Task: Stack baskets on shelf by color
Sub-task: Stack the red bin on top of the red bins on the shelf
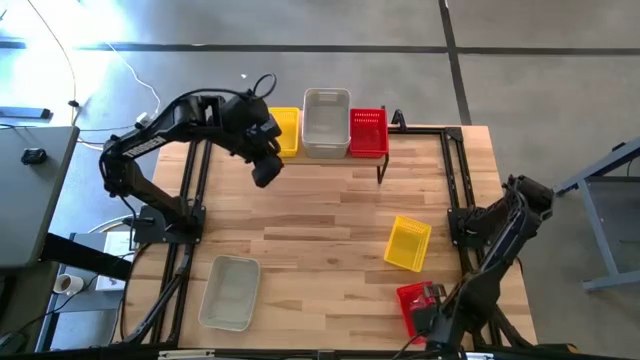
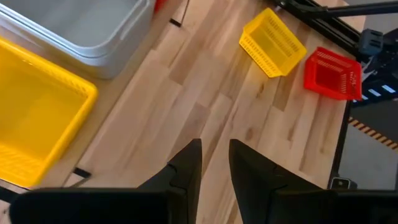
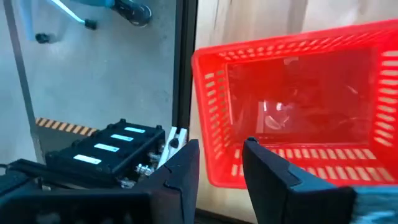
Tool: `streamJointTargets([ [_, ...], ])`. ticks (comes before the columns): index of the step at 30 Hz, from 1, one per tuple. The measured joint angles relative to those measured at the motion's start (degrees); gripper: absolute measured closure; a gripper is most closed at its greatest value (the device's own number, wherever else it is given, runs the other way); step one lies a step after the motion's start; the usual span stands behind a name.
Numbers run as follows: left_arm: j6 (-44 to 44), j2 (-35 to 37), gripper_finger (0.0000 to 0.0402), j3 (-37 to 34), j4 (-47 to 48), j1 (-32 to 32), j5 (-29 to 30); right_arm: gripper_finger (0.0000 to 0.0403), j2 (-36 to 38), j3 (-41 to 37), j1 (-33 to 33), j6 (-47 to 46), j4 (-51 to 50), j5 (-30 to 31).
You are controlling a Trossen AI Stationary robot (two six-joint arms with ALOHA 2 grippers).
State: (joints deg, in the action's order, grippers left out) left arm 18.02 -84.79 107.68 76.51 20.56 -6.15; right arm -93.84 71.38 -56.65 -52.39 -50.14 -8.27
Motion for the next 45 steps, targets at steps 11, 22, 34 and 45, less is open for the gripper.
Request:
streamJointTargets([
  [11, 5.7, 0.0, 0.0328, 0.0, 0.0, -6.0, 2.4, 0.0295, -0.1, -5.7, -4.2, -3.1, 9.7, 4.2],
  [22, 7.6, 0.0, 0.0328, 0.0, 0.0, -9.1, 2.4, 0.0295, -4.7, -8.7, -5.7, -3.1, 14.4, 5.1],
  [34, 6.5, 0.0, 0.0328, 0.0, 0.0, -8.9, 4.3, 0.0393, -6.4, -8.5, -5.6, -4.6, 15.2, 4.7],
  [45, 3.7, 0.0, 0.032, 0.0, 0.4, -8.1, 11.7, 0.0402, 1.0, -8.4, -2.0, -13.8, 22.6, 5.2],
])
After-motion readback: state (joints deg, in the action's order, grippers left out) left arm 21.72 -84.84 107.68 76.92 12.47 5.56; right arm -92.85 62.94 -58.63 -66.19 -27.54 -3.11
